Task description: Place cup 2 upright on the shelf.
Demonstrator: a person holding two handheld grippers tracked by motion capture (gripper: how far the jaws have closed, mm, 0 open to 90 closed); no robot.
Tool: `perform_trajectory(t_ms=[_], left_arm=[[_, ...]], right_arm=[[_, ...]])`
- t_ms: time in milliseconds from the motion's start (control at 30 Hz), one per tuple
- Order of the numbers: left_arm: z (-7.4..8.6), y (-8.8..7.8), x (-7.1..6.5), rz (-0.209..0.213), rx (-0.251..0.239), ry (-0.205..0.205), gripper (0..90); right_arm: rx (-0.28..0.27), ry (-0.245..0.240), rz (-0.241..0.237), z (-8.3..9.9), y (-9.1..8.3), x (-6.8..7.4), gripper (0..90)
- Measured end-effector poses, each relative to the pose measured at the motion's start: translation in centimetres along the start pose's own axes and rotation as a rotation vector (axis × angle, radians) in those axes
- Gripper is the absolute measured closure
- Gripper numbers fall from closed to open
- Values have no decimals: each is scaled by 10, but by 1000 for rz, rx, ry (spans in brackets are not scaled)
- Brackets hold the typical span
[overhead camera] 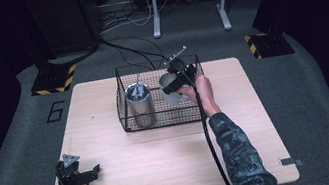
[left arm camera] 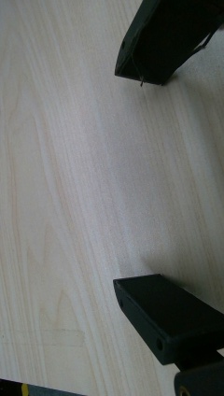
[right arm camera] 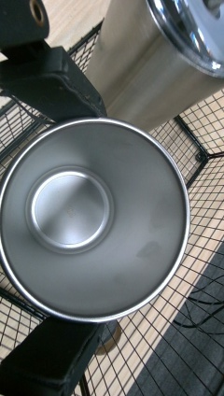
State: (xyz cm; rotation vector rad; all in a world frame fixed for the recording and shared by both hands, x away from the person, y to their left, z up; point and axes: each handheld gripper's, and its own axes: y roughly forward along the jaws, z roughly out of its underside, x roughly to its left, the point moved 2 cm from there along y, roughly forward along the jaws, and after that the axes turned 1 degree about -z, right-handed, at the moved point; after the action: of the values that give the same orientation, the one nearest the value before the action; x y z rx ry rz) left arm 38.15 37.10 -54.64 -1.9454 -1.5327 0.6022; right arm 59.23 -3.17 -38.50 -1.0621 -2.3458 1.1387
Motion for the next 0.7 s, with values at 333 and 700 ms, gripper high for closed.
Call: perform_trajectory(t_ms=[333, 700], left_arm=[[0, 0, 1, -1, 6, 10, 15], [0, 0, 0, -1, 0, 2, 15]], right_arm=[[42, 43, -10, -1, 21, 1, 58], [107, 82, -15, 5, 39, -4, 58]])
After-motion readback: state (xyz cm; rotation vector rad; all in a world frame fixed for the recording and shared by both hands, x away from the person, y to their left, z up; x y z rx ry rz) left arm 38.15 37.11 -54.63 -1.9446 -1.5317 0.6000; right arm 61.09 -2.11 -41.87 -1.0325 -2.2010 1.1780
